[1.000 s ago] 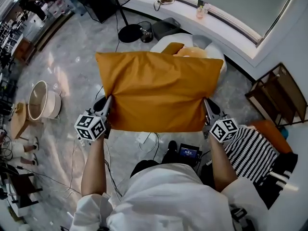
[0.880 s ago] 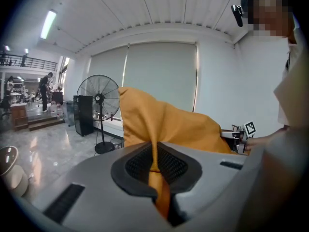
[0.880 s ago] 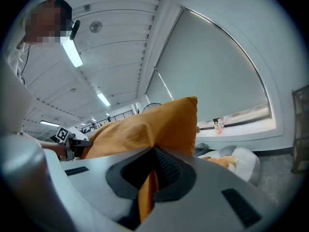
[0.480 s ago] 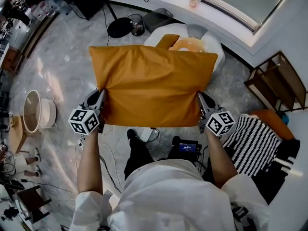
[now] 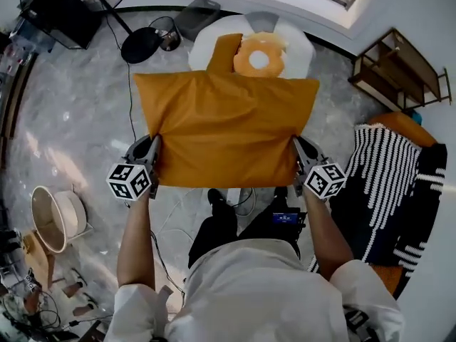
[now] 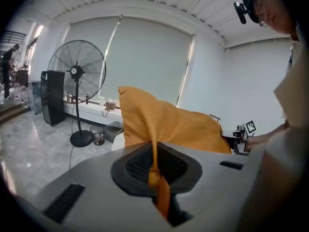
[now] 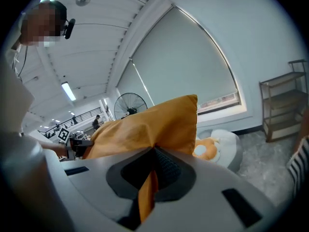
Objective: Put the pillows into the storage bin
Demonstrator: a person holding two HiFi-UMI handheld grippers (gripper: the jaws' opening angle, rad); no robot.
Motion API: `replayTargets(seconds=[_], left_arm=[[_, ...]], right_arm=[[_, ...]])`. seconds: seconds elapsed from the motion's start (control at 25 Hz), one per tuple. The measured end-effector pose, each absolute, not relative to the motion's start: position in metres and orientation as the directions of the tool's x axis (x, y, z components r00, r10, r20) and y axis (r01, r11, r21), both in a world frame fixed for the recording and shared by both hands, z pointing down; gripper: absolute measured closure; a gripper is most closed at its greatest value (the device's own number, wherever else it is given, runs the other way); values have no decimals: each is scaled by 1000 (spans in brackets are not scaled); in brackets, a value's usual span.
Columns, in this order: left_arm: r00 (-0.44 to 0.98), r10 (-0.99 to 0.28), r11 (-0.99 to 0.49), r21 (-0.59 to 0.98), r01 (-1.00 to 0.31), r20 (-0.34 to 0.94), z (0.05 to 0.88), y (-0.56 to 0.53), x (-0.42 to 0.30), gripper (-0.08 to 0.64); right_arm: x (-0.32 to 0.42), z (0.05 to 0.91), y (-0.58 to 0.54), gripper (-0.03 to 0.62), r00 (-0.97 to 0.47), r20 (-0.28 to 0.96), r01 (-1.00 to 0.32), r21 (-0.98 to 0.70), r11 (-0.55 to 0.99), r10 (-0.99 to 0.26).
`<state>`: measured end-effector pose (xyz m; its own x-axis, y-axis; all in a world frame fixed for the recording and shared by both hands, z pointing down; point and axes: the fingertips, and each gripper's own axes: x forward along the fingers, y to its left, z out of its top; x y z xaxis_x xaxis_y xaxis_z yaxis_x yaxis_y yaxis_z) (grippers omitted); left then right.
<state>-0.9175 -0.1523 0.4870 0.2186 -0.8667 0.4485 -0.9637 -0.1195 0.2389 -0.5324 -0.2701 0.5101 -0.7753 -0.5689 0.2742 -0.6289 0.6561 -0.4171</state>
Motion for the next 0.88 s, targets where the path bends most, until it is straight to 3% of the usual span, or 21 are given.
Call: replayTargets(seconds=[0.32,0.88], left_arm=[[313,-790,-160,316,-935,527,576,-168,-956,537],[271,-716,-69,320,-945,644,748,-191,-984,537]], right_arm=[[-559,591,-243,560,-695,401,-717,-456,528,-597],[-588,766,-254,560,-666,530,-746,-486,456,-525]])
